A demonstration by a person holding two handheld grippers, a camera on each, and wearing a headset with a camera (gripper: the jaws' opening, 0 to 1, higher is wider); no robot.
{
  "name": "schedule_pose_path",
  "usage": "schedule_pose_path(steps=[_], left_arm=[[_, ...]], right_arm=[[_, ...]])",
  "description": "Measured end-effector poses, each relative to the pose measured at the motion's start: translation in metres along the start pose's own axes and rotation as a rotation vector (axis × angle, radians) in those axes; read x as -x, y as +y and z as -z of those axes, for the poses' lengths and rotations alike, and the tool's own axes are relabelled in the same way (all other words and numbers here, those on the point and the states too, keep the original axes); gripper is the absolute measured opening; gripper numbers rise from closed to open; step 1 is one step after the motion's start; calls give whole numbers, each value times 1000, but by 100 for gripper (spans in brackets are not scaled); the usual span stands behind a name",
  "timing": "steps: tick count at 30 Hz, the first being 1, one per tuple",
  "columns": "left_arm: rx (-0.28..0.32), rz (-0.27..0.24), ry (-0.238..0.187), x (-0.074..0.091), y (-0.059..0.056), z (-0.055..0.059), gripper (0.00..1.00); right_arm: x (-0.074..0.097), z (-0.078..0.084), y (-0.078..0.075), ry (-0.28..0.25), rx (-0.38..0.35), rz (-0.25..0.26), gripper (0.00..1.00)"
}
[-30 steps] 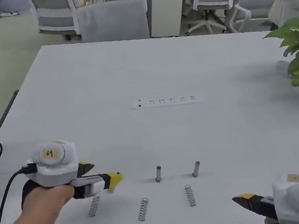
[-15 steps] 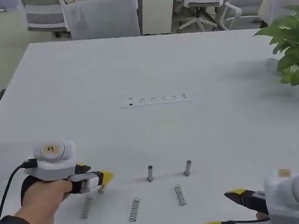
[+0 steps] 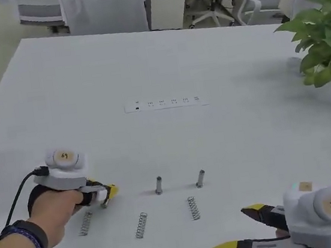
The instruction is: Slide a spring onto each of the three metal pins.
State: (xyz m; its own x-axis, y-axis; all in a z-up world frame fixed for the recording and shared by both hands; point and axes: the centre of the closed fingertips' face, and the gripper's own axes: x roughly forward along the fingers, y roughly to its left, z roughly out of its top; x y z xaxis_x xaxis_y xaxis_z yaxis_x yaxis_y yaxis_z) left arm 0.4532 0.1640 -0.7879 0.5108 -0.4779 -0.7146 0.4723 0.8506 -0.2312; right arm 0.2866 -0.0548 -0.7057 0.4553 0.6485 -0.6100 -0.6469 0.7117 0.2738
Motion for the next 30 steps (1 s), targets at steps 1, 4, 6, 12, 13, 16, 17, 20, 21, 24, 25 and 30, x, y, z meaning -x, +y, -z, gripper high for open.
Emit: schedule_pose_path(steps=[1, 4, 6, 12, 13, 16, 17, 20, 21, 24, 25, 30], left_arm=[[0, -1, 4, -1, 1, 0, 16], [3, -5, 13, -5, 2, -1, 13], [13, -4, 12, -7, 4, -1, 12], [34, -10, 30, -14, 6, 0, 9], [33, -15, 46, -15, 6, 3, 8], [33, -14, 64, -18, 6, 6, 7], [24, -22, 51, -20, 7, 4, 6], [12, -30, 75, -20, 3, 6, 2], [3, -32, 79, -19, 1, 6, 1], [-49, -33, 110, -17, -6, 8, 2], [-51, -31, 115, -16, -7, 8, 3], [-86, -42, 155, -15, -6, 9, 1]], right_arm=[[0, 0, 0, 0, 0, 0, 70], [0, 0, 0, 2, 2, -1, 70], [0, 0, 1, 4, 2, -1, 70], [1, -3, -1, 2, 6, 3, 70], [2, -3, -2, 0, 5, 5, 70], [2, -3, -2, 1, 7, 5, 70], [2, -3, -2, 3, 8, 5, 70], [2, -4, -2, 3, 8, 4, 70], [1, -3, -2, 3, 8, 4, 70], [1, -3, -2, 3, 7, 3, 70], [1, -3, -2, 3, 7, 3, 70], [-1, -3, 0, 4, 9, -2, 70]])
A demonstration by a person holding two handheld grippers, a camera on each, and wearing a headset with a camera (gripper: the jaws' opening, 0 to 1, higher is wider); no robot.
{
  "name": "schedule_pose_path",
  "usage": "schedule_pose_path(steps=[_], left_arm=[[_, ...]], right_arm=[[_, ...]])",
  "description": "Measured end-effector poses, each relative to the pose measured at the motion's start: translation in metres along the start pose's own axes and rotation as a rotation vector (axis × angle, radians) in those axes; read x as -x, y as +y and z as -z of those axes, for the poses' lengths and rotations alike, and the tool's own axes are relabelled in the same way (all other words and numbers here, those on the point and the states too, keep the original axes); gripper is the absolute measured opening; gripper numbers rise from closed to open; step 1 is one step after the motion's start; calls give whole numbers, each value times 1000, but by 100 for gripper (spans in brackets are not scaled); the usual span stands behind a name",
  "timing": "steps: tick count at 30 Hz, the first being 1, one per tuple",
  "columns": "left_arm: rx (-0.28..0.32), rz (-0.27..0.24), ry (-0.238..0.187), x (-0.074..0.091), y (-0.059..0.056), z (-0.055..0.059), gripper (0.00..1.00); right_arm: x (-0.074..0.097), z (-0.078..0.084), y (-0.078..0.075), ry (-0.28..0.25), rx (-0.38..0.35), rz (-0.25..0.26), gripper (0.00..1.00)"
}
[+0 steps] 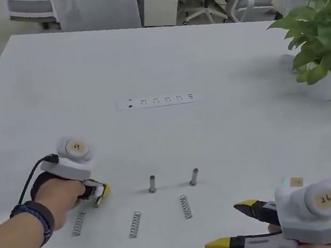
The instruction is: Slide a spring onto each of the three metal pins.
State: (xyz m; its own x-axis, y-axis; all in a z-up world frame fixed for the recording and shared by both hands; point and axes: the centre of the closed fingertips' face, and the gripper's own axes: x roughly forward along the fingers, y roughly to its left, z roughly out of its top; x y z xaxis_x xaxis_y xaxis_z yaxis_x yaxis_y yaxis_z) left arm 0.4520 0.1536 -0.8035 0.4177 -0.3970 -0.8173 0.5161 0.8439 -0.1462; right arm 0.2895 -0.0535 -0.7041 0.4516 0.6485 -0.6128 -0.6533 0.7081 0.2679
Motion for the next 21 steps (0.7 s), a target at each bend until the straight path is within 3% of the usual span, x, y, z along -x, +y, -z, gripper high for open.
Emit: schedule_pose_path(steps=[3, 10, 21], left_arm=[[-36, -6, 22, 0, -1, 1, 0], [-9, -6, 32, 3, 0, 2, 0], [28, -10, -23, 14, 4, -10, 0]], right_arm=[[0, -1, 1, -4, -2, -1, 70], [1, -1, -1, -7, -3, 2, 70], [2, 2, -5, -7, -14, 10, 70]])
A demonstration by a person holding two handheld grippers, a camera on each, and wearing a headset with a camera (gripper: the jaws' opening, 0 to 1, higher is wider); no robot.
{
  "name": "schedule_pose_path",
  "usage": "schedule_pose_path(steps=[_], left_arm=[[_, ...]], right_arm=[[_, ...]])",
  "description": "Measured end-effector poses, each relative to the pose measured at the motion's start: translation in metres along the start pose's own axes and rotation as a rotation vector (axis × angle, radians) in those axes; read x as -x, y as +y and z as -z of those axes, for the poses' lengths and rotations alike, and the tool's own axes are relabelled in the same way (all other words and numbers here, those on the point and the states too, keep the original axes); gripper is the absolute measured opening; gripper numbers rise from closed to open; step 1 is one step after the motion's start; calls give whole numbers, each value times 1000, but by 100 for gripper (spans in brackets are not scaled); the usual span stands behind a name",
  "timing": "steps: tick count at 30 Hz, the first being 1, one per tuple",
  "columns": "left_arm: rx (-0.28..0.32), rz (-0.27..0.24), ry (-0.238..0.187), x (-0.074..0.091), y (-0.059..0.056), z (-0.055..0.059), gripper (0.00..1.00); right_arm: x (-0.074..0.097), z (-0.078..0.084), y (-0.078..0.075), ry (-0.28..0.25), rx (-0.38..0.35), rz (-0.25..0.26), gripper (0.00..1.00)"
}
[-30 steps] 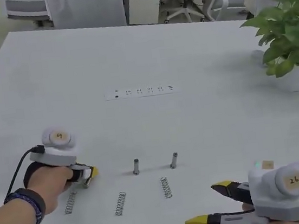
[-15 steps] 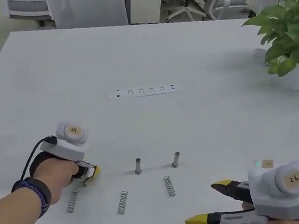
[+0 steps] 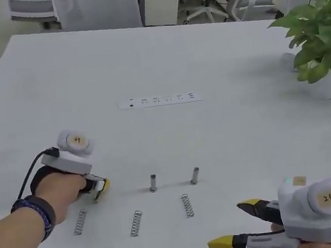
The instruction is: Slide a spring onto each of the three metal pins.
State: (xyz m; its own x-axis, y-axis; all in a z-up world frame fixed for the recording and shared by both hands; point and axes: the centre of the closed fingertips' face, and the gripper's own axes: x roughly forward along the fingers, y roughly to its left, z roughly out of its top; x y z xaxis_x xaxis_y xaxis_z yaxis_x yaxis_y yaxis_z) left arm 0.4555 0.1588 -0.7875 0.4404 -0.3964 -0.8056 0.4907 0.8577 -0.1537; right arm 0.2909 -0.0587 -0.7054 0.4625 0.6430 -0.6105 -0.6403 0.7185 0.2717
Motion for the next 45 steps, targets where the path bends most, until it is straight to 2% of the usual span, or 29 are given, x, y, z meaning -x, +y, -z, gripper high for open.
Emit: schedule_pose_path(steps=[12, 23, 37, 45], left_arm=[[-2, -1, -30, 10, 1, -6, 0], [-11, -5, -49, 20, -1, -6, 0], [-23, -23, -78, 27, 3, -8, 0], [-41, -33, -83, 30, -1, -2, 0]], right_arm=[[-2, -3, 1, -7, 6, -4, 69], [-1, -4, 1, -14, 7, -1, 69], [-2, -1, 6, -13, 8, -7, 70], [-1, -2, 5, -18, 9, -5, 70]])
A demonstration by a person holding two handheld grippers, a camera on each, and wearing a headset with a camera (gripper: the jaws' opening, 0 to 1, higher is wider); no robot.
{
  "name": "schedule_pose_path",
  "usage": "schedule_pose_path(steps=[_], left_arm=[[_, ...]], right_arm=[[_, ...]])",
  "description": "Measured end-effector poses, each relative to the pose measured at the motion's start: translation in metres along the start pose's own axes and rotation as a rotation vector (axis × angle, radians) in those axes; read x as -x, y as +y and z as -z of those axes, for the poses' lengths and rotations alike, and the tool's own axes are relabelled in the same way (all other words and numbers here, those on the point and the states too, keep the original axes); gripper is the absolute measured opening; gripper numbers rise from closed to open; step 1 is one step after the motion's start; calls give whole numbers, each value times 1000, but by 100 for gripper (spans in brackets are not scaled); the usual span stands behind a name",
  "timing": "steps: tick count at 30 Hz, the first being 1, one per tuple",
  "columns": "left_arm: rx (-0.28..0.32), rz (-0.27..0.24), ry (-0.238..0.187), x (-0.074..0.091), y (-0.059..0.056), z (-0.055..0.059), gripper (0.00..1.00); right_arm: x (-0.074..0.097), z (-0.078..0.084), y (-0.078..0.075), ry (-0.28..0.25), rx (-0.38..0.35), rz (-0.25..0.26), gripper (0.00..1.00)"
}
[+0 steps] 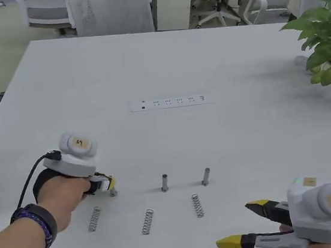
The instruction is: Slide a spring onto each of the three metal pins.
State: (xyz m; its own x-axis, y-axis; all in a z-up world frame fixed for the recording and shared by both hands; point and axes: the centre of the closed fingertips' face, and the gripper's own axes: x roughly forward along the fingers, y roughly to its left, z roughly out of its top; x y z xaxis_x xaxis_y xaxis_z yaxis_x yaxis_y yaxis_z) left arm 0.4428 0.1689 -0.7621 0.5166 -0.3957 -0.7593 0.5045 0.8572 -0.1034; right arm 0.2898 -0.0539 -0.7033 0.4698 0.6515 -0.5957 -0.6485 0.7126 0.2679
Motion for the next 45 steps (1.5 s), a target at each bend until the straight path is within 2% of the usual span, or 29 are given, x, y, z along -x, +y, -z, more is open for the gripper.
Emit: schedule_pose_path(steps=[10, 15, 19, 45], left_arm=[[-65, -6, 2, 3, -7, 6, 0], [-127, -17, 4, 3, -7, 6, 0], [-129, -20, 1, 0, -2, 5, 0], [-138, -16, 1, 3, -7, 5, 1]], right_arm=[[1, 0, -2, -4, 2, 1, 70], [1, 1, -2, -4, 2, 0, 70], [2, 2, -1, -4, 0, 1, 70], [0, 2, -1, -1, 2, -6, 70]])
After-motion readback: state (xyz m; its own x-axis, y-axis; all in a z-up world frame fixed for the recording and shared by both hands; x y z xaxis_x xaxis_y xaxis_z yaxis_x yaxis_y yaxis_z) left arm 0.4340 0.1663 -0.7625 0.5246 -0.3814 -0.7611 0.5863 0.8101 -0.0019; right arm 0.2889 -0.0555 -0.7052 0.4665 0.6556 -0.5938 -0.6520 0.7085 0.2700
